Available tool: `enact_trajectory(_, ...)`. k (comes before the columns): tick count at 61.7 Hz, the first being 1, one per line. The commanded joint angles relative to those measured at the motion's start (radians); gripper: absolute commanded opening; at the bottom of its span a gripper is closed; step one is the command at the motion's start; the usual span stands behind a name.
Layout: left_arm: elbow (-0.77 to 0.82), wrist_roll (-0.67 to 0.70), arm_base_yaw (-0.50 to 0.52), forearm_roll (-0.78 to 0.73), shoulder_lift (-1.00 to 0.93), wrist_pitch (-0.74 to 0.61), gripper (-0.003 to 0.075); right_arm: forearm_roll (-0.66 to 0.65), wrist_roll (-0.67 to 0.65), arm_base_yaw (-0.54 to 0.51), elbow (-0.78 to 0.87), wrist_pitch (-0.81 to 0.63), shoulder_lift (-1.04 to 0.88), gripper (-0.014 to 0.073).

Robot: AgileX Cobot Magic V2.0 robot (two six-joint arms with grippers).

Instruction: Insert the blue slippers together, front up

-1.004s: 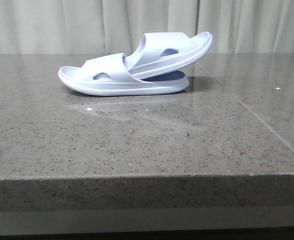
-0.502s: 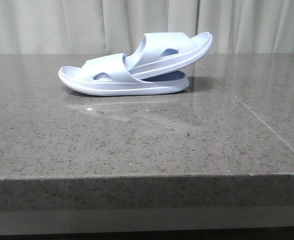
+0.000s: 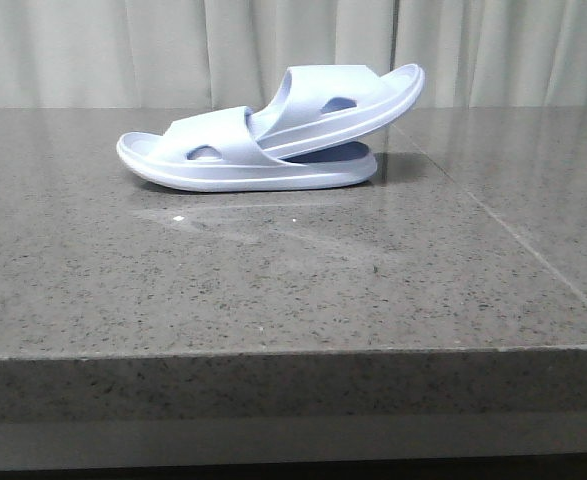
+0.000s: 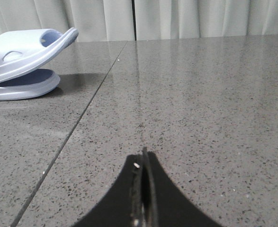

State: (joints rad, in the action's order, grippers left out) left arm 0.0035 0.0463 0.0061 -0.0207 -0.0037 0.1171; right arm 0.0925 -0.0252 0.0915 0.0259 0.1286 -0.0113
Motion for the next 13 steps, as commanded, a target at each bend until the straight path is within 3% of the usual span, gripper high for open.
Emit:
enact_trajectory(1,0.006,0.009,-0.001,0.007,-0.016,-0.084,-0.002,-0.012,-0.003,-0.006,-0.005,-0.087,-0.016,-0.0107)
enact_trajectory(13,0.006,0.009,-0.001,0.007,-0.016,-0.084,-0.002,-0.012,-0.003,-0.006,-0.005,-0.087,-0.016,-0.0107)
